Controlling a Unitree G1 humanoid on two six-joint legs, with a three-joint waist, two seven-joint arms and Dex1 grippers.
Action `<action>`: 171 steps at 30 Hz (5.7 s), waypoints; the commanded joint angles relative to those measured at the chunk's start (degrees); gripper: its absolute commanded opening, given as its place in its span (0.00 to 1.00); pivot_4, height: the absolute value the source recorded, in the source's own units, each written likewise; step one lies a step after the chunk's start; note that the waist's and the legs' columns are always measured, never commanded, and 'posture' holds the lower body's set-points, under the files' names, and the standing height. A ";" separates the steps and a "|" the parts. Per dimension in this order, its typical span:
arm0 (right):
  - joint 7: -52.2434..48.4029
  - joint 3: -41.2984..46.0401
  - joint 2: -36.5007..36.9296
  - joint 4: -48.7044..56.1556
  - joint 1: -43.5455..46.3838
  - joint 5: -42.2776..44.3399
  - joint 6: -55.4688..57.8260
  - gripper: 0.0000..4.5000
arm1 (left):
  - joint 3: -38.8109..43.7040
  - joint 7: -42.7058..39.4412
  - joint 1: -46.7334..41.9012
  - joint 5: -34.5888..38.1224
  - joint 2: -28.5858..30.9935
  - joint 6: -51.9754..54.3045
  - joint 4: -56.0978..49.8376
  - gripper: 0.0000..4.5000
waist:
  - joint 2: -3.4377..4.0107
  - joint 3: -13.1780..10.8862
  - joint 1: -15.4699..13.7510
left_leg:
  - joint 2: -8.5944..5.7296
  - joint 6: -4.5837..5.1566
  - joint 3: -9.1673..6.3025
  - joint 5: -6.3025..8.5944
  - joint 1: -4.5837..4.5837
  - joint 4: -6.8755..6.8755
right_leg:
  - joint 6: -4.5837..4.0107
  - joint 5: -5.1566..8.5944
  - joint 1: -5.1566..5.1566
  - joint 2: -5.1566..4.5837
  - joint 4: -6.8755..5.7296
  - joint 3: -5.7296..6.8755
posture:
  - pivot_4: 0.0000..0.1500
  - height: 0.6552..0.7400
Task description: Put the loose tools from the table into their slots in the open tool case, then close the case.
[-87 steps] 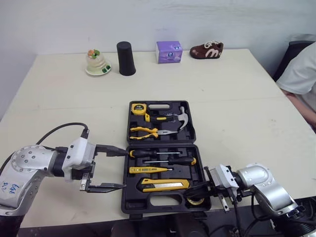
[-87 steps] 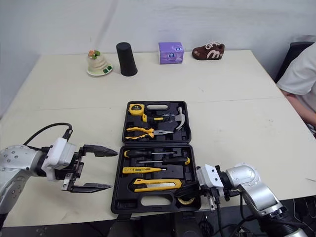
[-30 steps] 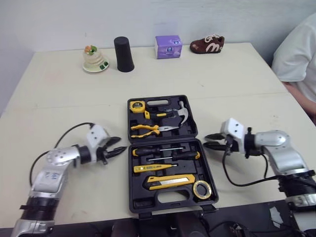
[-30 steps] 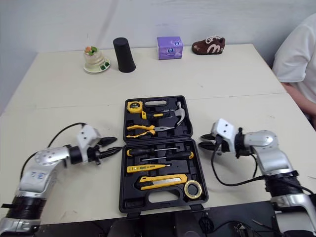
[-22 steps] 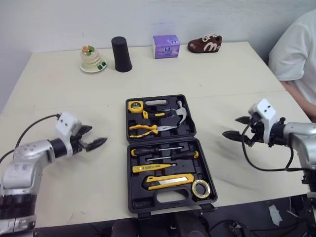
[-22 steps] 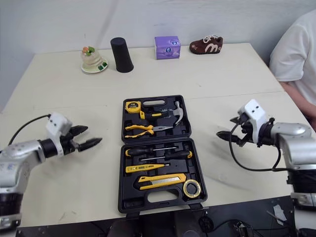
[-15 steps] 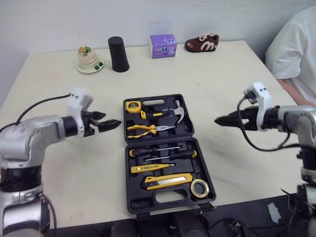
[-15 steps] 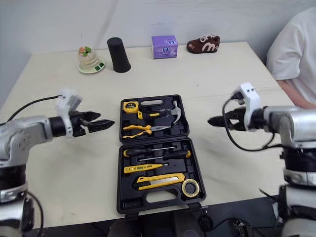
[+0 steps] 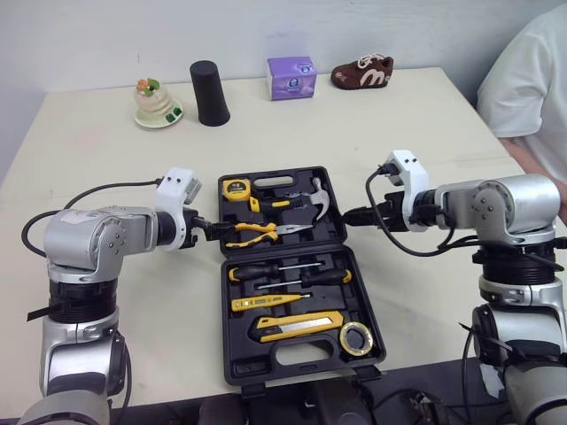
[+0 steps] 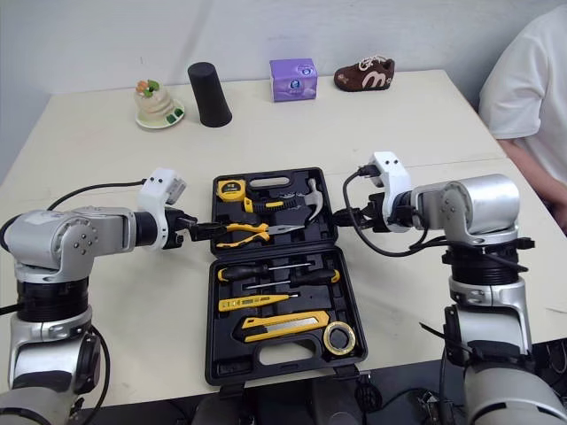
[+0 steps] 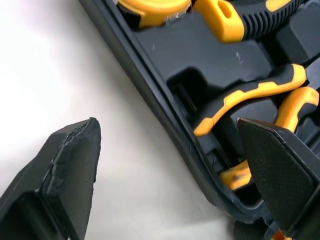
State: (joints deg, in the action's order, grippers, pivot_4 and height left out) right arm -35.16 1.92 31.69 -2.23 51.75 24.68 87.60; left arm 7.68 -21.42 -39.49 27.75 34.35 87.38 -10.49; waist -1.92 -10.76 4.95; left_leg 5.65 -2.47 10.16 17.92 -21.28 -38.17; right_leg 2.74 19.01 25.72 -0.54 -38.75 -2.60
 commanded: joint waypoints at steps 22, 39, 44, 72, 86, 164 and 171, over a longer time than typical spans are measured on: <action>8.09 -0.67 -7.10 -10.46 1.65 -2.89 -5.18 0.50 | 0.55 4.49 4.11 -2.77 -5.74 -1.87 -1.68 0.52 | -0.01 0.03 0.31 | 0.01 -0.12 -0.02 -0.15 0.20 0.00 | -0.05 -0.04 -0.10 0.04 -0.17 -0.01 | 1.00 1.00; 4.38 2.60 -7.05 2.17 -12.96 -7.89 -50.57 0.00 | 5.88 6.42 5.60 -9.05 -12.85 -38.91 -0.46 0.01 | -0.01 0.03 0.00 | -0.07 -0.10 -0.11 -0.52 -0.02 0.44 | -0.01 -0.50 -0.13 0.05 0.55 0.08 | 1.00 1.00; 4.27 -0.11 -2.51 -4.45 -20.36 -18.99 -83.71 0.00 | 0.26 3.73 12.81 -19.77 -8.82 -72.71 2.46 0.00 | 0.00 0.02 0.45 | 0.00 -0.21 0.10 -0.56 0.03 0.99 | -0.06 -0.47 0.03 0.16 0.88 0.06 | 1.00 1.00; 1.35 10.59 17.04 5.70 -58.40 -8.56 -101.13 0.99 | 14.37 -15.00 42.11 -8.51 7.26 -88.22 8.90 0.87 | -0.10 0.06 -0.46 | 0.12 -0.01 -0.01 -0.58 1.22 1.04 | -0.21 -0.45 -1.21 0.01 0.91 -0.02 | 1.00 1.00; -2.63 24.70 12.24 27.21 -78.39 -4.51 -87.14 0.99 | -4.08 -26.86 8.24 -13.48 2.04 -85.47 26.89 0.87 | -0.02 0.16 -2.07 | -0.86 0.16 -1.92 -0.75 0.94 1.05 | -0.09 -0.12 -2.03 -0.90 1.06 1.99 | 1.00 1.00; 2.40 12.01 0.77 23.29 -61.39 -11.26 -76.92 0.00 | -30.14 -31.34 -12.31 -23.16 -26.92 -71.38 32.77 0.01 | -0.31 0.07 -2.84 | -1.08 0.45 -1.67 -0.79 1.04 0.92 | 0.25 -0.39 -2.06 -0.86 1.15 1.25 | 1.00 1.00; 2.62 9.90 0.55 22.45 -58.53 -12.10 -75.47 0.00 | -29.75 -27.79 -13.38 -24.88 -31.82 -70.64 36.18 0.01 | -0.31 0.07 -3.43 | -1.14 0.50 -1.69 -0.79 1.04 0.92 | 0.25 -0.39 -2.08 -0.92 1.15 1.26 | 1.00 1.00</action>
State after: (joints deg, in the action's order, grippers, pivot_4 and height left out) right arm -33.00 11.70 32.10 19.76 -7.35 12.74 11.87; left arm -21.25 -50.34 -52.02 3.93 4.32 16.94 24.44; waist -2.23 -10.68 1.52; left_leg 4.49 -1.95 8.42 17.13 -20.25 -37.27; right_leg 2.99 18.63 23.63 -1.48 -37.60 -1.29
